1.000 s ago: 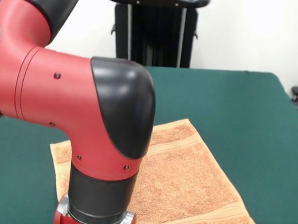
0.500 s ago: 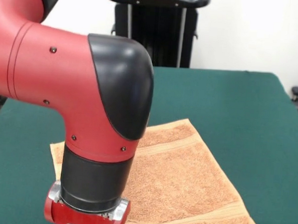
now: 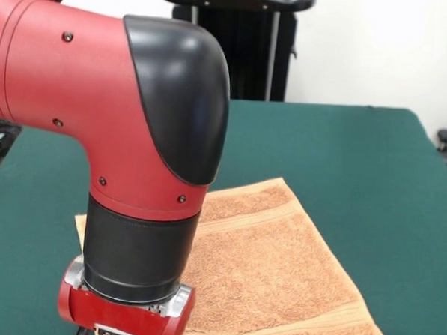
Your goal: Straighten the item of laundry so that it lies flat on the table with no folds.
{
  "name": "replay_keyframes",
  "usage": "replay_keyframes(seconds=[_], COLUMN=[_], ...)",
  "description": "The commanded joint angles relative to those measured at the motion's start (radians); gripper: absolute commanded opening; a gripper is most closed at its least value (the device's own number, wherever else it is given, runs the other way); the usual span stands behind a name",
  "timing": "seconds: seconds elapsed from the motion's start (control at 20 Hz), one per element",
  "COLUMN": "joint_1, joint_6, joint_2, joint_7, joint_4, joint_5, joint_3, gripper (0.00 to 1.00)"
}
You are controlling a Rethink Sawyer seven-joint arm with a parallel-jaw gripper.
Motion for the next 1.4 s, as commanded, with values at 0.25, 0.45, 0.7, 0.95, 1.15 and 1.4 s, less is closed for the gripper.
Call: replay_keyframes(seconds=[0.25, 0.45, 0.7, 0.95, 1.15, 1.4], joint_1=[0.036, 0.036, 0.034, 0.028, 0.018, 0.01], joint_6=[0.072, 0.089, 0.072, 0.056, 0.034, 0.016], joint_2=[-0.028, -0.063, -0.101, -0.117, -0.114, -0.105], joint_7=[-0.155, -0.147, -0.129, -0.12, -0.123, -0.132], joint_4=[0.172, 0.216, 0.276, 0.314, 0.328, 0.334], joint_5=[0.043, 0.06, 0.068, 0.07, 0.068, 0.066], joint_3=[0.002, -0.015, -0.032, -0.037, -0.034, -0.031], gripper=[1.0, 1.0, 1.0, 1.0, 1.0, 1.0])
